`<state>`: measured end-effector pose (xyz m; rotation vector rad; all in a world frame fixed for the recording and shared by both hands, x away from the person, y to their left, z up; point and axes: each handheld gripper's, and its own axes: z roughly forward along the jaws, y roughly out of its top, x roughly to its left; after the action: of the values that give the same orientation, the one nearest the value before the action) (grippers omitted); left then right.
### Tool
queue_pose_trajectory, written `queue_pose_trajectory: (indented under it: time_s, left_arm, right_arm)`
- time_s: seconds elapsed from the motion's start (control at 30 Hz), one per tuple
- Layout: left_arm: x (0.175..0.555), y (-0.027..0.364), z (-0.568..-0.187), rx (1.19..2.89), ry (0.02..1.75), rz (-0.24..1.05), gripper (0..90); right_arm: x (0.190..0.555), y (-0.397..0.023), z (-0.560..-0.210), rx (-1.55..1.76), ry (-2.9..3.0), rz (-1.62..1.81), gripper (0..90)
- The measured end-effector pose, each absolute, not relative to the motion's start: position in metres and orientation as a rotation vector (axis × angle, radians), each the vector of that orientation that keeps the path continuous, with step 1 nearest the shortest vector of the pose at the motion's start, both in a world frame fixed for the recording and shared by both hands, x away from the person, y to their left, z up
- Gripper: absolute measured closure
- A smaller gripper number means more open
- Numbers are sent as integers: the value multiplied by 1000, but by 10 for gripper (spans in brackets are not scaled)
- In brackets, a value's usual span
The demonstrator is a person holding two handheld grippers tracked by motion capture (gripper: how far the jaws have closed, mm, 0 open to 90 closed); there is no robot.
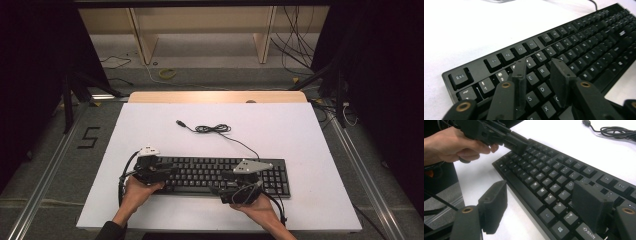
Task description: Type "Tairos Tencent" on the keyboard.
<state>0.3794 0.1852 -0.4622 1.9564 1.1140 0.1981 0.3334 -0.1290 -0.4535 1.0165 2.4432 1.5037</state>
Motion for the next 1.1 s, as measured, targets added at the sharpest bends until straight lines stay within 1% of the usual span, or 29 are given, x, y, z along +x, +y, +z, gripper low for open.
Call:
queue_pose_trajectory:
  time_s: [0.1,0.23,0.43,0.67,0.77,0.93,1.1]
  left_arm:
    - [377,186,-461,1945,1113,198,572]
    - [374,187,-460,1932,1115,191,516]
    - [368,189,-458,1915,1104,185,461]
    - [362,188,-458,1892,1091,187,402]
    - [358,189,-458,1879,1089,188,382]
    - [352,192,-457,1850,1076,202,365]
    - [345,195,-457,1830,1064,210,352]
  right_arm:
    - [334,-128,-454,1019,2446,1502,297]
    - [335,-126,-455,1018,2452,1498,307]
    - [337,-121,-455,1011,2464,1483,340]
    - [340,-113,-456,994,2488,1473,408]
    - [342,-108,-455,990,2500,1457,461]
    - [347,-102,-457,975,2518,1426,617]
    - [351,-94,-460,962,2537,1396,732]
